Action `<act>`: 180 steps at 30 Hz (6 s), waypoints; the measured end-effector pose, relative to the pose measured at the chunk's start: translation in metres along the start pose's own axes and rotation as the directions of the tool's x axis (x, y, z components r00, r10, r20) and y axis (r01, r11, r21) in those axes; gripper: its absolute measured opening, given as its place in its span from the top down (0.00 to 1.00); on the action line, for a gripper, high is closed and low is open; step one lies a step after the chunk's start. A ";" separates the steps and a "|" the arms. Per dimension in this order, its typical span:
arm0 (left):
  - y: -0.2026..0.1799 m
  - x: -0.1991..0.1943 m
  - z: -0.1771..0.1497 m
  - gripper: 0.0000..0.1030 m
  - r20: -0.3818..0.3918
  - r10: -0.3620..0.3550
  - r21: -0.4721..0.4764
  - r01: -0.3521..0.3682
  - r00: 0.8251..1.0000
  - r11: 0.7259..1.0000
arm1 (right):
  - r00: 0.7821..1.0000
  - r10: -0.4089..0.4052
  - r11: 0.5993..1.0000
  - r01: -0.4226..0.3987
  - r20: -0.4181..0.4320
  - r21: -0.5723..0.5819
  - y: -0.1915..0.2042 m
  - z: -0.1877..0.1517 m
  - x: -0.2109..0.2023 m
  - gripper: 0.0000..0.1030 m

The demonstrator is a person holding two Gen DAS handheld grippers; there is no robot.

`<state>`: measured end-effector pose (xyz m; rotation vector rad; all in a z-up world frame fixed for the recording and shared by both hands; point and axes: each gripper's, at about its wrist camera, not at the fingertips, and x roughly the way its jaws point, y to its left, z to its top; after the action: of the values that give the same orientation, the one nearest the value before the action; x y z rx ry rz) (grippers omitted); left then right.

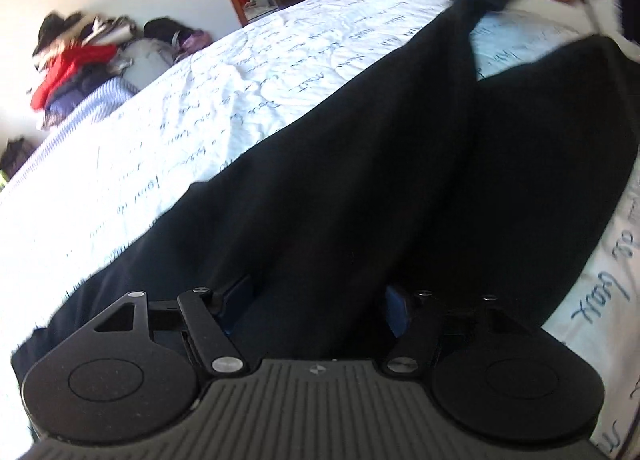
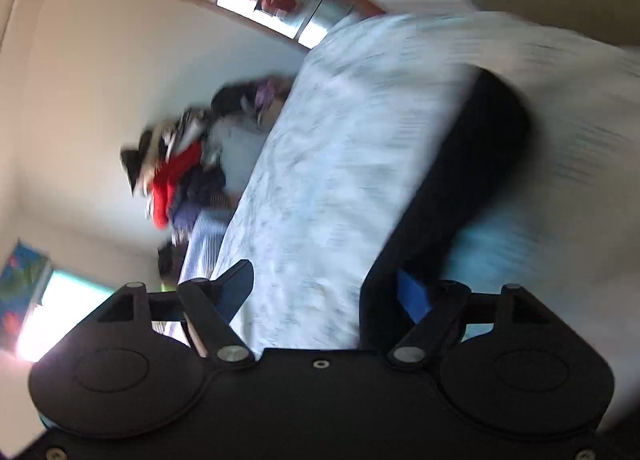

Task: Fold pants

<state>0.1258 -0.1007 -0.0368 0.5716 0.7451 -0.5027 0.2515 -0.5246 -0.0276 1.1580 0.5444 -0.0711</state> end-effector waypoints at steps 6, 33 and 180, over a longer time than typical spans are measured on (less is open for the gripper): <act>0.010 -0.001 0.002 0.27 -0.010 -0.024 -0.038 0.024 1.000 0.999 | 0.999 0.043 0.920 -0.033 0.018 -0.390 0.103 0.004 0.036 0.22; 0.012 0.004 -0.002 0.19 0.031 -0.048 -0.064 0.050 0.998 0.997 | 0.921 -0.389 0.756 0.321 0.003 -0.570 0.109 -0.023 0.219 0.68; 0.209 -0.138 -0.111 0.24 -0.027 0.496 -0.613 -0.406 0.868 0.678 | 0.944 -0.039 -0.362 -0.318 -0.327 -0.876 0.191 -0.569 0.014 0.82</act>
<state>0.1120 0.1546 0.0620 0.0956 0.5516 0.1767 0.1155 0.0598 -0.0351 -0.6692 0.3931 0.7325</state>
